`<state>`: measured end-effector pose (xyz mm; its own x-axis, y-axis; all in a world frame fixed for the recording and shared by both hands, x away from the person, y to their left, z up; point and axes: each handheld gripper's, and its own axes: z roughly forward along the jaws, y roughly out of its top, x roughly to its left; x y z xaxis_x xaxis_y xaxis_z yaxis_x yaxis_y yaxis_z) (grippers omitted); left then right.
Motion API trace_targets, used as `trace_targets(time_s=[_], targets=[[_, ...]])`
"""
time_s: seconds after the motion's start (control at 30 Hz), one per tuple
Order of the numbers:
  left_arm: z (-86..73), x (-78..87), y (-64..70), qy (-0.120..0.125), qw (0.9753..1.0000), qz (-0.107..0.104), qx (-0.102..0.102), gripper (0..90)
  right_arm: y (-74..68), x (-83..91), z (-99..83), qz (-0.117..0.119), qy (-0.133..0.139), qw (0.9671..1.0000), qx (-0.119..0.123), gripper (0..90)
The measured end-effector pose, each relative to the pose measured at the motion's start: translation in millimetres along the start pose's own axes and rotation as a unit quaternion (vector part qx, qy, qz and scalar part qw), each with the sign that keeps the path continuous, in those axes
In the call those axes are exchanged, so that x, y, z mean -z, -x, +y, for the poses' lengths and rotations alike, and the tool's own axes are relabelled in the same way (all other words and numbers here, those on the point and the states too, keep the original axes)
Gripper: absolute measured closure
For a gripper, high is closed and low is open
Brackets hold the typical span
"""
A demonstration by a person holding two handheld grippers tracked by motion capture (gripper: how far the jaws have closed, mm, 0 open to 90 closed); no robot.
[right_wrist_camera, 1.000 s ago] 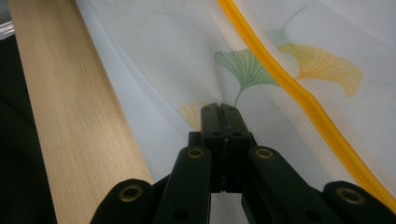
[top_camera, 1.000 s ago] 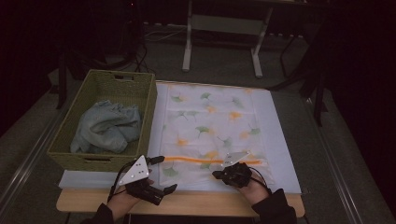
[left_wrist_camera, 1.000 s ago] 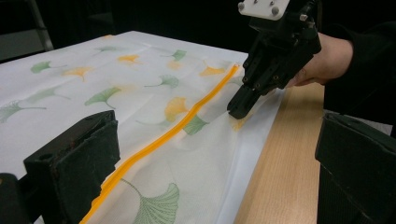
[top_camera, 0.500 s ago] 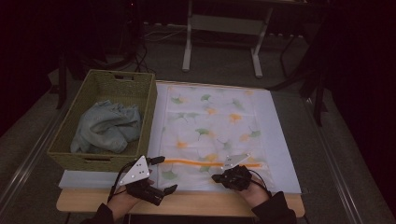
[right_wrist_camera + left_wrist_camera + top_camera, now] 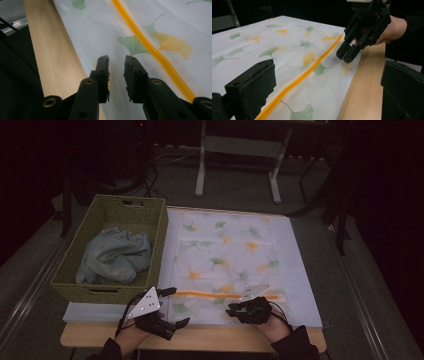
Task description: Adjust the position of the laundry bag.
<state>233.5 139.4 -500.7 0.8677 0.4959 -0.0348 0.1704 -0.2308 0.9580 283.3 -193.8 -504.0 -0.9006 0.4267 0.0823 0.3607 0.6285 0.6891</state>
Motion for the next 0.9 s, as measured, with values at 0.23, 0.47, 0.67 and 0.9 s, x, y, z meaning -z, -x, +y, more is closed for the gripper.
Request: trace_targets(time_s=[0.23, 0.47, 0.67, 0.9], targets=[[-0.1, -0.1, -0.3, 0.0, 1.0, 0.0, 0.0, 0.7, 3.8, 13.8, 2.6, -0.014, 0.029, 0.9995, -0.008, 51.5], [-0.2, 0.0, -0.3, 0.0, 1.0, 0.001, 0.0, 0.6, 10.8, 29.0, 1.9, -0.023, 0.062, 0.9975, -0.024, 30.2], [-0.5, -0.6, 0.0, -0.001, 1.0, -0.001, 0.0, 0.7, 20.5, 43.4, -5.0, -0.046, 0.081, 0.9949, -0.039, 18.7], [-1.0, -1.0, -0.5, -0.002, 1.0, 0.0, 0.002, 0.7, 28.0, 65.8, -13.6, -0.083, 0.106, 0.9902, -0.039, 20.8]])
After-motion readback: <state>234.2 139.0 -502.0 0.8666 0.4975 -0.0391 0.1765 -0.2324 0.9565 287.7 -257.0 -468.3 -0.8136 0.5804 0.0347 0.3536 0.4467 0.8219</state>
